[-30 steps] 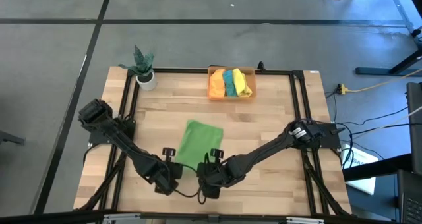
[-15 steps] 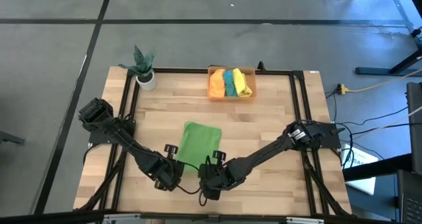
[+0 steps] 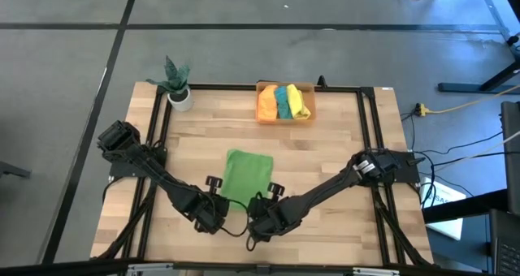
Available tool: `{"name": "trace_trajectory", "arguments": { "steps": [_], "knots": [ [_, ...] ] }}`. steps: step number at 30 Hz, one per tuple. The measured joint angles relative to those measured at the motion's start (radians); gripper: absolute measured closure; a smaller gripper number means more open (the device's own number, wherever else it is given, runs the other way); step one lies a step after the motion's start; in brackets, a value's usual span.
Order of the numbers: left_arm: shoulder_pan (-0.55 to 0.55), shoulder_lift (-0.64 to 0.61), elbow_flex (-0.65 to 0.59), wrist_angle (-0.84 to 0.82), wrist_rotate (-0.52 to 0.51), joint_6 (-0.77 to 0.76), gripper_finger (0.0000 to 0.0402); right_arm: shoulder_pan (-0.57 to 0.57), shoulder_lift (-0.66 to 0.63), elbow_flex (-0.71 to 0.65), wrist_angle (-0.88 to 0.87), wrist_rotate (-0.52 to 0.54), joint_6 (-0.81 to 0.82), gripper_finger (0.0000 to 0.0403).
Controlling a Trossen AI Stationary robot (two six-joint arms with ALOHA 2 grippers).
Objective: Roll microfiber towels into tight, uniform cylinder then place into a basket
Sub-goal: Roll the green microfiber towel
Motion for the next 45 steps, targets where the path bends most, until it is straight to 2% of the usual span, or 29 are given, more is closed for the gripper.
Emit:
{"name": "trace_trajectory", "arguments": {
  "steps": [4, 12, 16, 25, 41, 45],
  "knots": [
    [0.009, 0.001, -0.001, 0.015, -0.003, 0.017, 0.0401, 0.0, 0.046, -0.001, 0.003, -0.01, -0.001, 0.0395],
    [0.043, 0.055, 0.0, 0.019, -0.038, 0.016, 0.0402, 0.0, 0.061, -0.001, -0.04, 0.078, 0.03, 0.0395],
    [0.055, 0.083, 0.001, 0.024, -0.082, 0.017, 0.0401, -0.002, 0.072, 0.0, -0.087, 0.079, 0.077, 0.0395],
    [0.082, 0.088, 0.001, 0.053, -0.08, 0.012, 0.0401, -0.022, 0.116, -0.001, -0.093, 0.081, 0.071, 0.0395],
    [0.091, 0.131, 0.001, 0.071, -0.079, -0.012, 0.0401, -0.023, 0.117, -0.001, -0.095, 0.073, 0.069, 0.0395],
    [0.091, 0.13, 0.001, 0.07, -0.078, -0.011, 0.0389, -0.023, 0.117, -0.001, -0.092, 0.074, 0.068, 0.0395]
  ]
}}
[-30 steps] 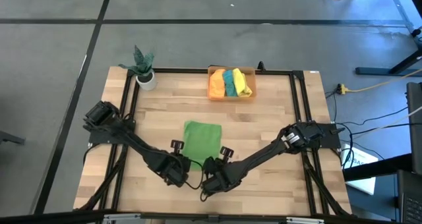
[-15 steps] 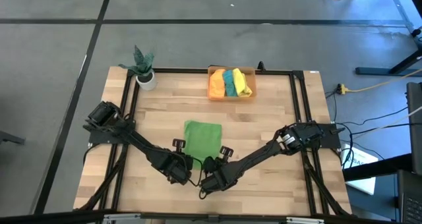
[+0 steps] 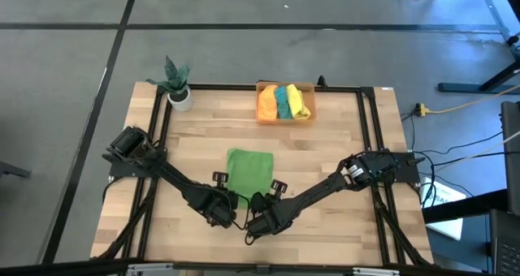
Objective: Roll microfiber towels into tight, uniform cylinder then place into a basket
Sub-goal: Roll the green microfiber towel
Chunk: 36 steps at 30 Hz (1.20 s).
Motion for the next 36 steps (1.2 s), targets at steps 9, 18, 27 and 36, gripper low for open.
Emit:
{"name": "trace_trajectory", "arguments": {
  "steps": [9, 18, 27, 36],
  "knots": [
    [0.004, -0.001, 0.004, -0.021, 0.005, 0.001, 0.0322, 0.0, 0.0, 0.0, -0.002, -0.002, -0.001, 0.0395],
    [-0.038, -0.06, 0.135, -0.195, 0.016, -0.042, 0.032, 0.0, 0.0, 0.0, -0.004, -0.002, -0.001, 0.0395],
    [-0.148, -0.075, 0.145, -0.126, -0.058, 0.024, 0.0316, 0.0, 0.0, 0.0, -0.008, -0.002, -0.016, 0.0395],
    [-0.133, -0.074, -0.055, 0.172, -0.113, 0.124, 0.0316, 0.0, 0.0, 0.0, -0.009, -0.001, -0.02, 0.0395]
  ]
}}
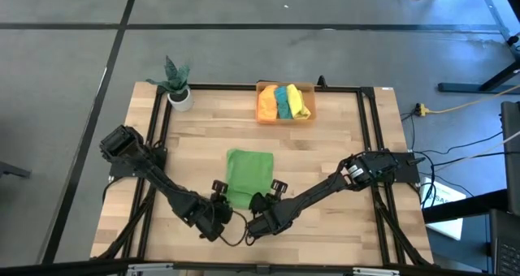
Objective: Roll microfiber towels into tight, uniform cylinder then place into a basket
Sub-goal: Roll the green microfiber towel
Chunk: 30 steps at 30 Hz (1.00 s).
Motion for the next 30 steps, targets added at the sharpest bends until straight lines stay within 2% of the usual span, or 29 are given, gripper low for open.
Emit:
{"name": "trace_trajectory", "arguments": {
  "steps": [8, 16, 21, 30],
  "knots": [
    [0.056, 0.0, -0.097, 0.046, 0.007, -0.047, 0.0317, 0.0, 0.0, 0.0, -0.001, -0.01, -0.035, 0.0395],
    [0.088, 0.0, -0.113, 0.074, 0.05, -0.047, 0.0319, 0.001, -0.022, 0.0, -0.005, -0.02, -0.055, 0.0395],
    [0.097, 0.0, -0.113, 0.074, 0.063, -0.035, 0.0324, 0.02, -0.071, 0.002, -0.015, 0.083, -0.056, 0.0395],
    [0.097, 0.0, -0.113, 0.074, 0.063, -0.026, 0.0327, 0.073, -0.1, 0.003, -0.015, 0.09, -0.075, 0.0381]
  ]
}}
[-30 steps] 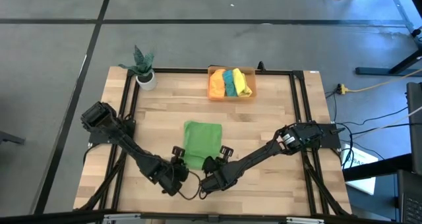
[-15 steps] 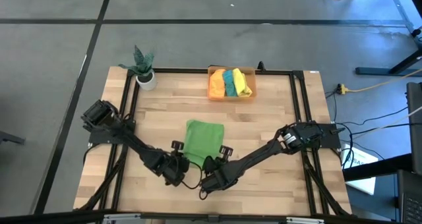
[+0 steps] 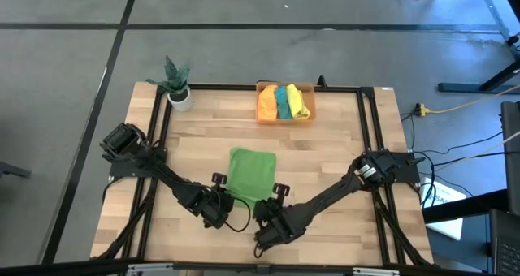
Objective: Roll microfiber towels into tight, uniform cylinder then place into a basket
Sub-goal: Roll the green microfiber towel
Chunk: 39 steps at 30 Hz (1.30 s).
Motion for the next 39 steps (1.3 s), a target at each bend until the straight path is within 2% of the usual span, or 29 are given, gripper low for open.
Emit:
{"name": "trace_trajectory", "arguments": {
  "steps": [10, 20, 24, 29, 33, 39],
  "knots": [
    [0.0, 0.0, 0.0, -0.001, 0.0, 0.0, 0.0327, -0.015, 0.0, 0.0, 0.009, -0.004, -0.03, 0.0371],
    [0.0, 0.001, 0.0, -0.002, 0.001, 0.0, 0.0327, -0.066, 0.005, 0.0, 0.01, -0.038, -0.036, 0.0281],
    [0.0, 0.001, 0.0, -0.003, 0.001, 0.0, 0.0327, -0.075, 0.005, 0.0, 0.006, -0.035, -0.058, 0.0257],
    [0.0, 0.001, 0.0, -0.003, 0.001, 0.0, 0.0327, -0.064, 0.003, 0.059, -0.047, -0.035, -0.065, 0.0251],
    [0.0, 0.001, 0.0, -0.003, 0.001, 0.0, 0.0327, -0.022, 0.001, 0.114, -0.052, -0.033, -0.158, 0.0253],
    [0.0, 0.001, 0.0, -0.003, 0.002, 0.0, 0.0327, 0.053, 0.002, 0.079, 0.034, -0.038, -0.298, 0.0251]
  ]
}}
